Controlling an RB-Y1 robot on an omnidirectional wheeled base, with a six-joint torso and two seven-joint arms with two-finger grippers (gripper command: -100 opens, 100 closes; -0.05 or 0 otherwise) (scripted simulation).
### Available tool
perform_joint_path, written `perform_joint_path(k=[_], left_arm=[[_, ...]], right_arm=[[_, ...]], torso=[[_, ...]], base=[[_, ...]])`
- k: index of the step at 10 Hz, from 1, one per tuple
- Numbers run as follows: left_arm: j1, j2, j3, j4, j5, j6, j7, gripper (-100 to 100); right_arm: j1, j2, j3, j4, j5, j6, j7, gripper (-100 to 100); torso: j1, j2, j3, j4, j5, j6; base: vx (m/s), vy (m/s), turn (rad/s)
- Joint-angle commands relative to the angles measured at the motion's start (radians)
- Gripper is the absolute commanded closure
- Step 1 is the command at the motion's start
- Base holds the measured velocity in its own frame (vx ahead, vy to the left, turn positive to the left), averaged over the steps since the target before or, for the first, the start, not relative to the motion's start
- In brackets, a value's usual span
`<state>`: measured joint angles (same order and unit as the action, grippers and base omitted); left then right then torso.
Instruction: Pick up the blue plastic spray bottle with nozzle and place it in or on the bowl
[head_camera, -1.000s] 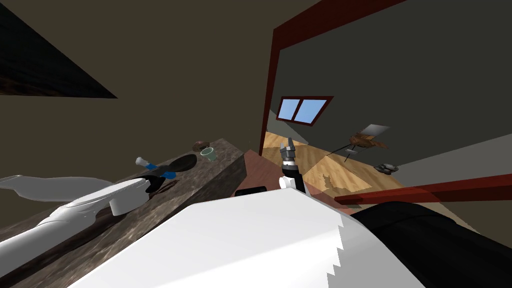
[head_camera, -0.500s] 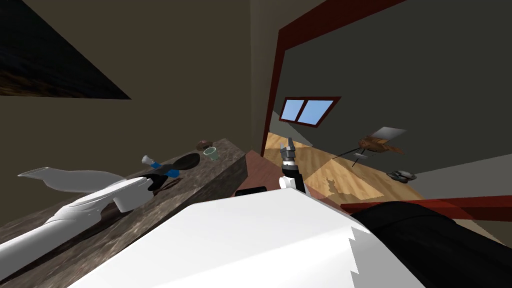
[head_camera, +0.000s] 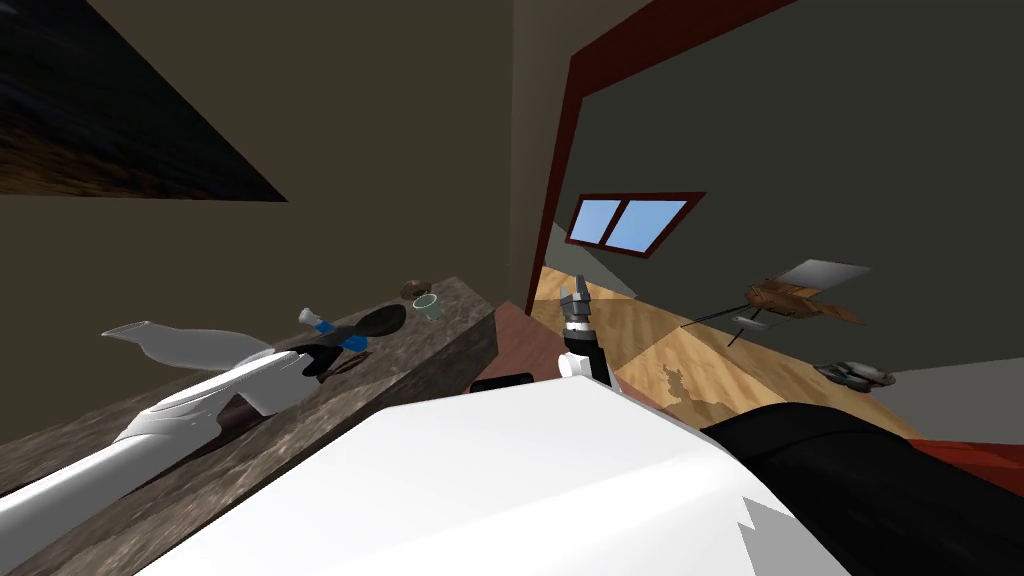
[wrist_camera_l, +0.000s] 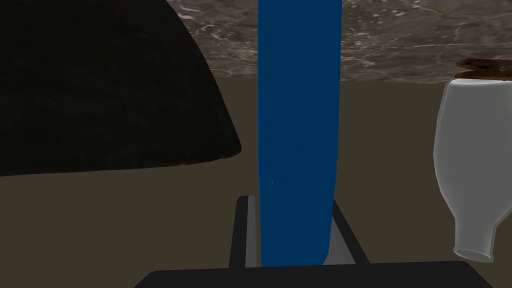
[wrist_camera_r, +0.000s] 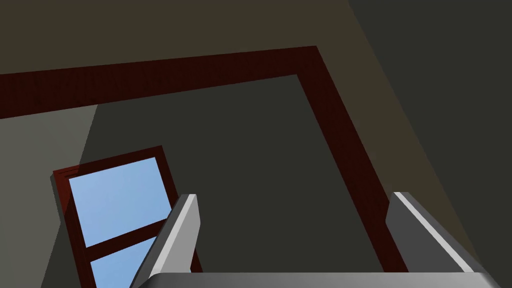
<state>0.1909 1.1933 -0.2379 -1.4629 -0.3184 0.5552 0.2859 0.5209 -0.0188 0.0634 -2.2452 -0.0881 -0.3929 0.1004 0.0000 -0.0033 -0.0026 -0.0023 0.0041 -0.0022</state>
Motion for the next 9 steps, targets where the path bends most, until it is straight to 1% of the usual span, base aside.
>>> perform_joint_path(k=[1,2,3,4,5,6,7,8,9], left_arm=[[-0.005,-0.014,0.012,-0.001,0.014,-0.013,-0.05,100],[-0.005,-0.014,0.012,-0.001,0.014,-0.013,-0.068,100],[-0.007,-0.041,0.042,-0.009,0.034,-0.033,-0.103,100],[-0.007,-0.041,0.042,-0.009,0.034,-0.033,-0.131,100],[-0.007,-0.041,0.042,-0.009,0.034,-0.033,-0.137,100],[-0.009,-0.068,0.073,-0.017,0.054,-0.053,-0.177,100],[-0.009,-0.068,0.073,-0.017,0.054,-0.053,-0.203,100],[-0.011,-0.096,0.103,-0.026,0.073,-0.073,-0.232,100],[-0.011,-0.096,0.103,-0.026,0.073,-0.073,-0.261,100]], right_arm=[[0.0,0.0,0.0,0.0,0.0,0.0,0.0,0],[0.0,0.0,0.0,0.0,0.0,0.0,0.0,0],[0.0,0.0,0.0,0.0,0.0,0.0,0.0,0],[0.0,0.0,0.0,0.0,0.0,0.0,0.0,0],[0.0,0.0,0.0,0.0,0.0,0.0,0.0,0],[0.0,0.0,0.0,0.0,0.0,0.0,0.0,0],[0.0,0.0,0.0,0.0,0.0,0.0,0.0,0],[0.0,0.0,0.0,0.0,0.0,0.0,0.0,0],[0.0,0.0,0.0,0.0,0.0,0.0,0.0,0]], torso=[[0.0,0.0,0.0,0.0,0.0,0.0],[0.0,0.0,0.0,0.0,0.0,0.001],[0.001,0.001,0.0,0.0,0.001,0.003],[0.0,0.0,0.0,0.0,0.001,0.002],[0.001,0.0,0.0,0.0,0.001,0.002],[0.001,0.001,0.0,0.0,0.001,0.004],[0.001,0.0,0.0,0.0,0.001,0.003],[0.001,-0.001,-0.001,0.0,0.001,0.004],[0.0,-0.001,-0.001,0.0,0.001,0.002]], base=[[0.047,-0.019,0.104],[0.013,-0.012,-0.011],[0.028,-0.016,0.138],[0.034,-0.021,0.118],[0.015,-0.011,0.017],[0.037,-0.009,0.151],[0.04,-0.016,0.106],[0.043,-0.019,0.179],[0.038,-0.026,0.112]])
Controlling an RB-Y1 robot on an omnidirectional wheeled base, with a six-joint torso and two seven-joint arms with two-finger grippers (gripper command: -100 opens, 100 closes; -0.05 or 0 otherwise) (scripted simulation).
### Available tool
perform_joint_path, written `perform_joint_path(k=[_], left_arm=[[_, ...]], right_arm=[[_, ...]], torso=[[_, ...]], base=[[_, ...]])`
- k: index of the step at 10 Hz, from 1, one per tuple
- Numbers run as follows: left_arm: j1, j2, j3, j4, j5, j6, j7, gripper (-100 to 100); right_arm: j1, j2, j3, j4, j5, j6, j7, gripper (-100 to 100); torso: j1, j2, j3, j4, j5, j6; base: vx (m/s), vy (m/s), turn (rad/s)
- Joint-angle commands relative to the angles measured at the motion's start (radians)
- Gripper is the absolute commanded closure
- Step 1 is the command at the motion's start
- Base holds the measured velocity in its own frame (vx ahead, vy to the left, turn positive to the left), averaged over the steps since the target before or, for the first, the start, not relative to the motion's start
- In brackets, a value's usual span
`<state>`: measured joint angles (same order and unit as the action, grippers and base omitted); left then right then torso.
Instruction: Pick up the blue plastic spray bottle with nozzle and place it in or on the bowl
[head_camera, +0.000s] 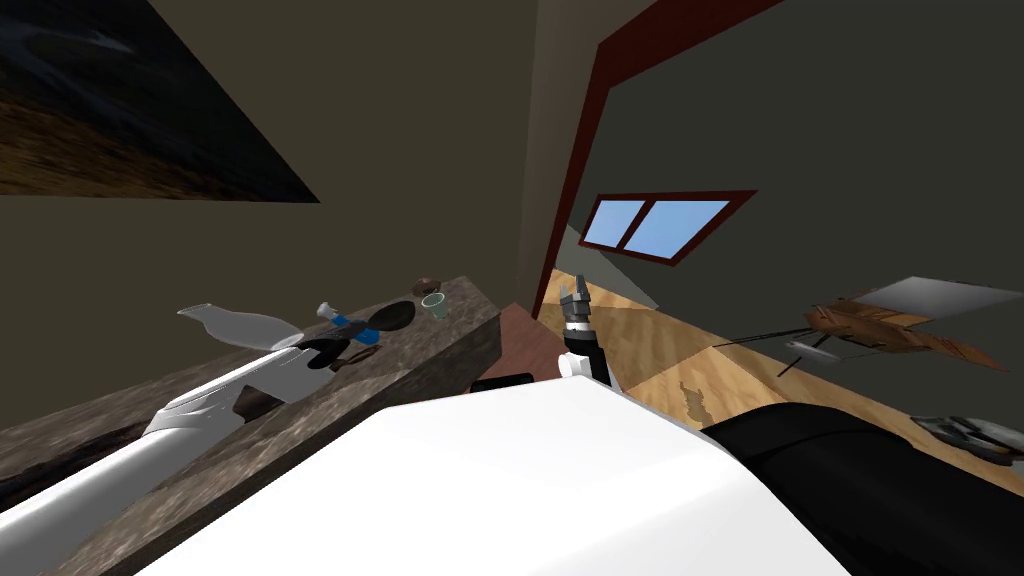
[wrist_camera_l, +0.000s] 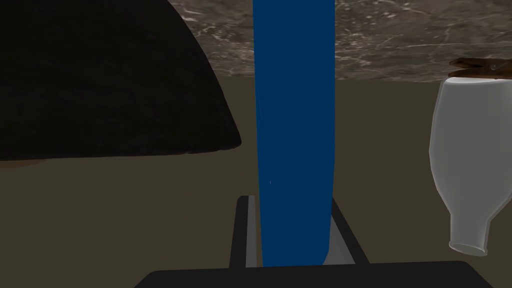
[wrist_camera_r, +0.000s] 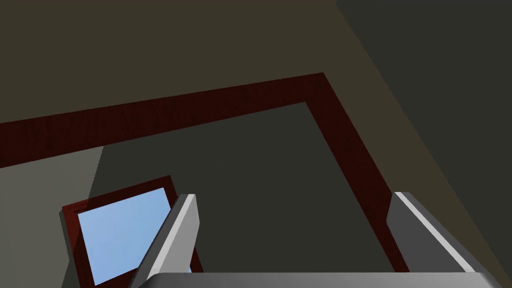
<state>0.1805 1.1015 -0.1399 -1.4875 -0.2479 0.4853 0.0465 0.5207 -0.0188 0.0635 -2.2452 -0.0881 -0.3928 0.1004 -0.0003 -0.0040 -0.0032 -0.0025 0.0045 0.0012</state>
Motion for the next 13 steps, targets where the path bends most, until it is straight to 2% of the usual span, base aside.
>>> perform_joint_path(k=[1,2,3,4,5,6,7,8,9,10,11,12,13], left_arm=[[0.0,-0.004,0.005,-0.001,0.003,-0.003,-0.035,100],[-0.002,-0.031,0.035,-0.01,0.023,-0.023,-0.072,100],[-0.002,-0.031,0.035,-0.01,0.023,-0.023,-0.098,100],[-0.002,-0.031,0.035,-0.01,0.023,-0.023,-0.104,100],[-0.004,-0.058,0.066,-0.018,0.042,-0.043,-0.144,100],[-0.004,-0.058,0.066,-0.018,0.042,-0.043,-0.17,100],[-0.005,-0.086,0.096,-0.027,0.062,-0.063,-0.198,100],[-0.005,-0.086,0.096,-0.027,0.062,-0.063,-0.228,100],[-0.005,-0.086,0.096,-0.027,0.062,-0.063,-0.241,100],[-0.006,-0.086,0.094,-0.025,0.061,-0.062,-0.228,100],[-0.006,-0.086,0.094,-0.026,0.062,-0.062,-0.232,0],[0.03,-0.075,0.103,-0.045,0.058,-0.047,-0.2,100],[0.043,-0.069,0.106,-0.052,0.057,-0.041,-0.189,100]], right_arm=[[0.0,0.0,0.0,0.0,0.0,0.0,0.0,0],[0.0,0.0,0.0,0.0,0.0,0.0,0.0,0],[0.0,0.0,0.0,0.0,0.0,0.0,0.0,0],[0.0,0.0,0.0,0.0,0.0,0.0,0.0,0],[0.0,0.0,0.0,0.0,0.0,0.0,0.0,0],[0.0,0.0,0.0,0.0,0.0,0.0,0.0,0],[0.0,0.0,0.0,0.0,0.0,0.0,0.0,0],[0.0,0.0,0.0,0.0,0.0,0.0,0.0,0],[0.0,0.0,0.0,0.0,0.0,0.0,0.0,0],[0.0,0.0,0.0,0.0,0.0,0.0,0.0,0],[0.0,0.0,0.0,0.0,0.0,0.0,0.0,0],[0.0,0.0,0.0,0.0,0.0,0.0,0.0,0],[0.0,0.0,0.0,0.0,0.0,0.0,0.0,0]], torso=[[0.0,0.0,0.0,0.0,0.0,0.0],[0.0,0.001,0.0,0.0,0.0,0.001],[0.0,0.0,0.0,0.0,0.0,-0.001],[0.0,0.0,0.0,0.0,0.0,0.0],[0.0,0.001,0.0,0.0,0.0,0.001],[0.0,0.001,0.0,0.0,0.0,-0.001],[0.0,0.001,0.0,0.0,-0.001,0.0],[-0.001,0.0,0.0,0.0,-0.001,-0.001],[-0.002,0.0,0.0,0.0,-0.001,0.0],[-0.001,0.001,0.0,0.0,-0.001,0.001],[0.0,0.001,0.001,0.0,-0.001,0.001],[0.0,0.002,0.001,0.0,-0.001,0.001],[-0.003,0.005,0.002,0.0,0.0,0.003]], base=[[0.017,-0.015,-0.007],[0.036,-0.015,0.122],[0.039,-0.018,0.124],[0.014,-0.011,0.023],[0.031,-0.012,0.174],[0.036,-0.022,0.117],[0.038,-0.03,0.187],[0.036,-0.033,0.085],[0.018,-0.014,-0.019],[0.005,-0.003,-0.009],[0.0,0.0,0.0],[-0.07,-0.044,-0.168],[-0.123,-0.097,-0.139]])
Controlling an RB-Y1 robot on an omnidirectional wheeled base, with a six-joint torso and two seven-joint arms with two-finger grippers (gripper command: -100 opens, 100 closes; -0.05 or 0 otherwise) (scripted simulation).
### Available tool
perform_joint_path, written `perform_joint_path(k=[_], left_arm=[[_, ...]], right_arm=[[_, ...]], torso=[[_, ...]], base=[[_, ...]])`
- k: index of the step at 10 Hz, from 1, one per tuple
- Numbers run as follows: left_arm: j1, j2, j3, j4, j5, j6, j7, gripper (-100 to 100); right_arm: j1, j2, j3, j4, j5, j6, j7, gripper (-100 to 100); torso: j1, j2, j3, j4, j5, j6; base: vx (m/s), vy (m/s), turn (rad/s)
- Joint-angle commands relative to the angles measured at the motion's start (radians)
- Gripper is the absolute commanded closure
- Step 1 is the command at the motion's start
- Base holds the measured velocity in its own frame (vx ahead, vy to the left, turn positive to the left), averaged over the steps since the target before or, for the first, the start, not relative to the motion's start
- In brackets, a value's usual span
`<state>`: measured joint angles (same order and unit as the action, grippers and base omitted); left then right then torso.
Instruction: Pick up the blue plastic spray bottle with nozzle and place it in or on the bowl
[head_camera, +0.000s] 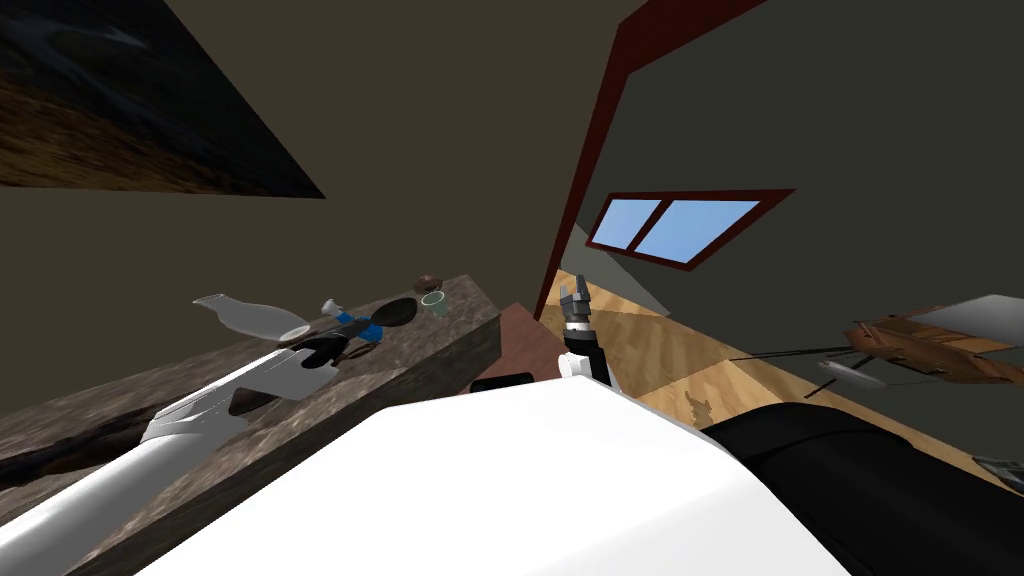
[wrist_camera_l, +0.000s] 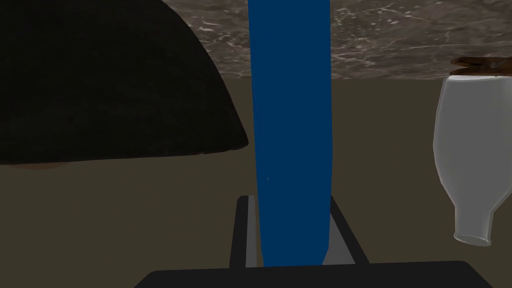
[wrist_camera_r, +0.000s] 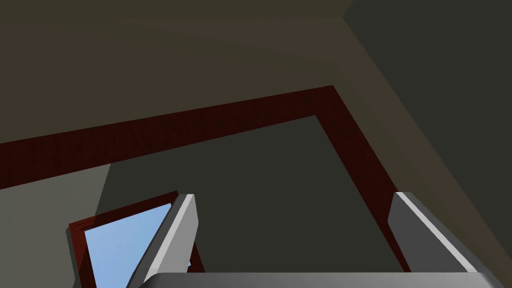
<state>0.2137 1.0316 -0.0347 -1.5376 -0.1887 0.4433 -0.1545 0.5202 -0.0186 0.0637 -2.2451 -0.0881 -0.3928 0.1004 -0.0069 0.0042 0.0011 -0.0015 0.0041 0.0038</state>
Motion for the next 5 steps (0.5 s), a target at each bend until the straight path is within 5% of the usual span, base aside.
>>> perform_joint_path(k=[1,5], left_arm=[[0.038,0.014,0.009,-0.019,-0.002,0.015,0.037,100],[0.1,0.044,0.026,-0.061,0.001,0.049,0.091,100]], right_arm=[[0.0,0.0,0.0,0.0,0.0,0.0,0.0,0],[0.0,0.0,0.0,0.0,0.0,0.0,0.0,0]], torso=[[0.0,0.0,0.0,0.0,0.0,0.0],[-0.005,0.005,0.002,-0.002,0.005,0.0]], base=[[-0.123,-0.095,-0.138],[-0.119,-0.084,-0.102]])
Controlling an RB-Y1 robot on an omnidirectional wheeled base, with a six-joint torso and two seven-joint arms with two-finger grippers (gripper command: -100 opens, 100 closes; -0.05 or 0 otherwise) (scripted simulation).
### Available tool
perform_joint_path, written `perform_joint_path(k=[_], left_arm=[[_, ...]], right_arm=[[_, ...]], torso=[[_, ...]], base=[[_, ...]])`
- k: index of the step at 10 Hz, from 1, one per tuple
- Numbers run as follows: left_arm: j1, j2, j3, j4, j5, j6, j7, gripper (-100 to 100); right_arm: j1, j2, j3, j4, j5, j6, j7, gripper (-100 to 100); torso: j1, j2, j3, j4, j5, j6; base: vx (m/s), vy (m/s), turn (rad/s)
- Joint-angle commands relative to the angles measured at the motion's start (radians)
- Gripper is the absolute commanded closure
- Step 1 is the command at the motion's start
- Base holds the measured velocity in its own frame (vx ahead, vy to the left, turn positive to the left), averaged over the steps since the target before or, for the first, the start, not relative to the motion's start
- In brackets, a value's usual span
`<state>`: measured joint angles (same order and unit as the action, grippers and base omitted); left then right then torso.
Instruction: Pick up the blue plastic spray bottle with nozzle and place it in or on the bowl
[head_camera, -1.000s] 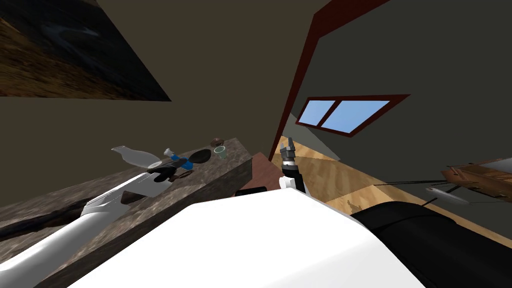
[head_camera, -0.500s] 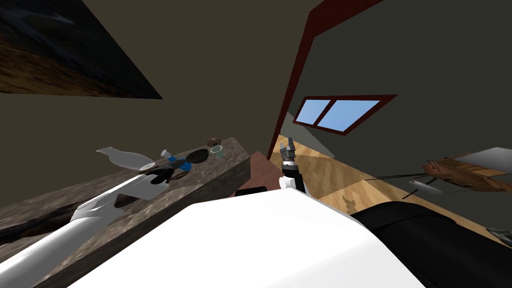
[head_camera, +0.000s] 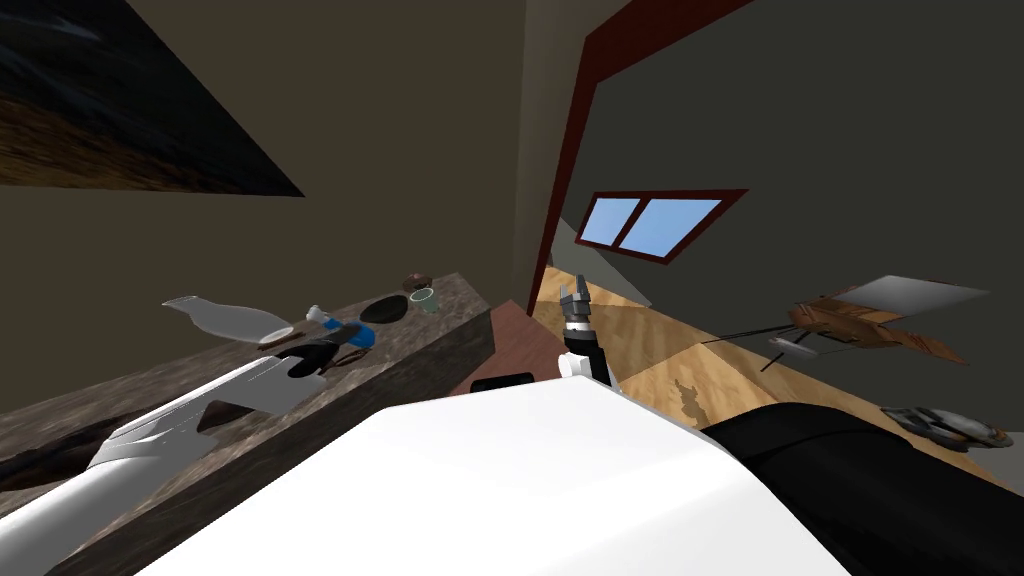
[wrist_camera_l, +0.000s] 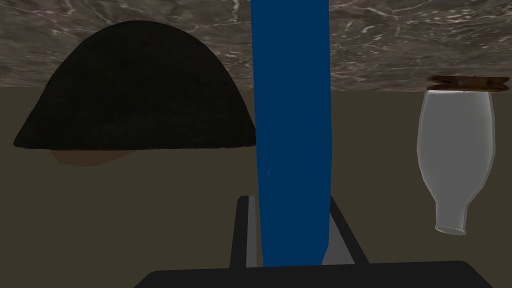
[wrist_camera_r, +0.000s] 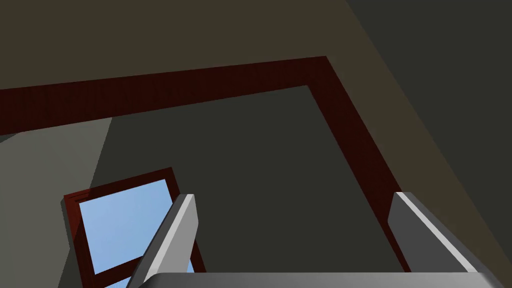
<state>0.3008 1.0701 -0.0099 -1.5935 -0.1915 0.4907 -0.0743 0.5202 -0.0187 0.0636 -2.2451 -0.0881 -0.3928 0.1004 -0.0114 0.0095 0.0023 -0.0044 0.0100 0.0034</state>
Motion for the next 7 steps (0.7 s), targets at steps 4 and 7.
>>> perform_joint_path(k=[4,7], left_arm=[[0.095,0.053,0.022,-0.068,0.019,0.052,0.079,100],[0.124,0.1,0.032,-0.113,0.056,0.092,0.097,100]], right_arm=[[0.0,0.0,0.0,0.0,0.0,0.0,0.0,0],[0.0,0.0,0.0,0.0,0.0,0.0,0.0,0]], torso=[[-0.006,0.0,-0.001,-0.002,0.003,0.001],[-0.004,-0.002,-0.002,-0.002,0.003,0.0]], base=[[-0.084,-0.104,-0.12],[-0.034,-0.079,-0.045]])
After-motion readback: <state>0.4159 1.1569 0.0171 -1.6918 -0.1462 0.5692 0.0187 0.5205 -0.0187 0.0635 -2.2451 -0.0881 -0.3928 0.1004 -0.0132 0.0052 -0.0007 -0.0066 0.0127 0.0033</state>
